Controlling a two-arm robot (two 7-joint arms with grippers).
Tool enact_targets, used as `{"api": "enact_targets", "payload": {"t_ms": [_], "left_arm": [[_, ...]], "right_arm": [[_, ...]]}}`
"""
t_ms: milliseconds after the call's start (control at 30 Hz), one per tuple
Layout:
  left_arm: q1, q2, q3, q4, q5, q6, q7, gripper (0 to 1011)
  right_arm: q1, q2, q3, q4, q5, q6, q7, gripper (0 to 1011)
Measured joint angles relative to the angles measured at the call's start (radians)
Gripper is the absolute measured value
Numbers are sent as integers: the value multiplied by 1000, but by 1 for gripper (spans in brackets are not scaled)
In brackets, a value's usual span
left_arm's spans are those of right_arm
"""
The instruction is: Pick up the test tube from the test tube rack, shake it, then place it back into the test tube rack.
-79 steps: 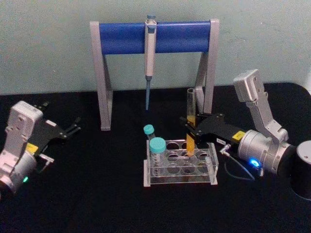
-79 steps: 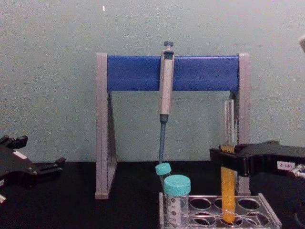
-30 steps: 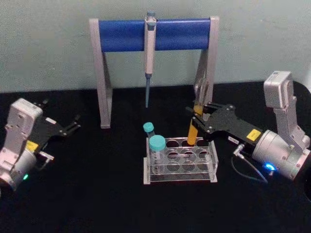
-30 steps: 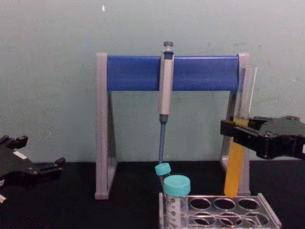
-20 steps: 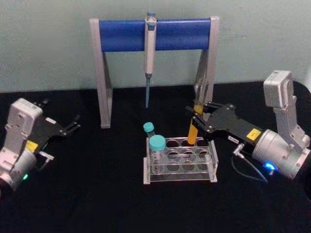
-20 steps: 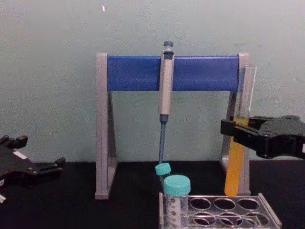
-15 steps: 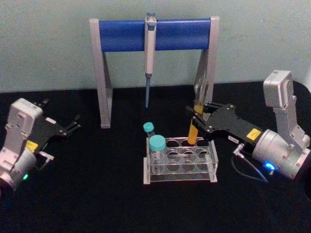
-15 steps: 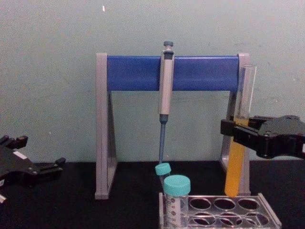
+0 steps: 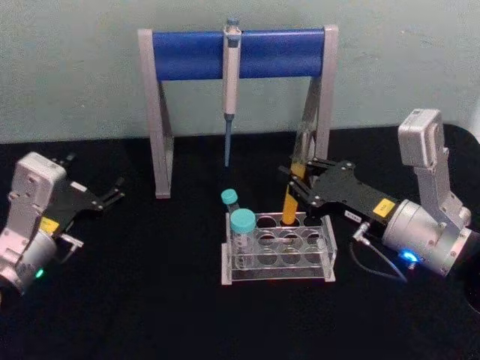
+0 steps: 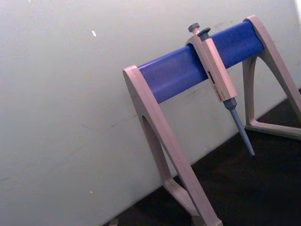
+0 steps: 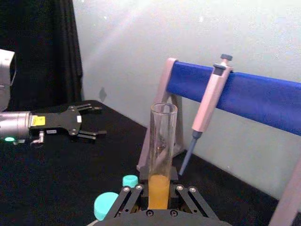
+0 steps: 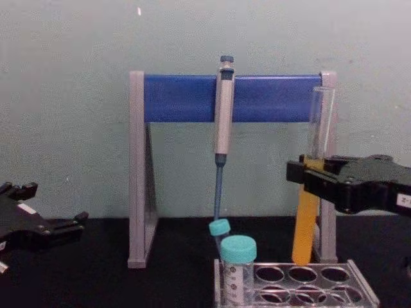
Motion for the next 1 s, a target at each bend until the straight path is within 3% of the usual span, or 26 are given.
{"api": "enact_targets", "payload": {"t_ms": [267,567,767,1000], "left_arm": [[0,0,0,0,0,0,0,1001],[0,0,0,0,0,0,0,1001],[0,0,0,0,0,0,0,1001],[0,0,0,0,0,0,0,1002]], "right_arm": [[30,-12,-23,18,-4,-3,13,225],[122,-51,-41,118,9,3,32,225],[164,-66,-32,173,25,11,28,226],[167,-54,-12,187,41,22,15,226]]}}
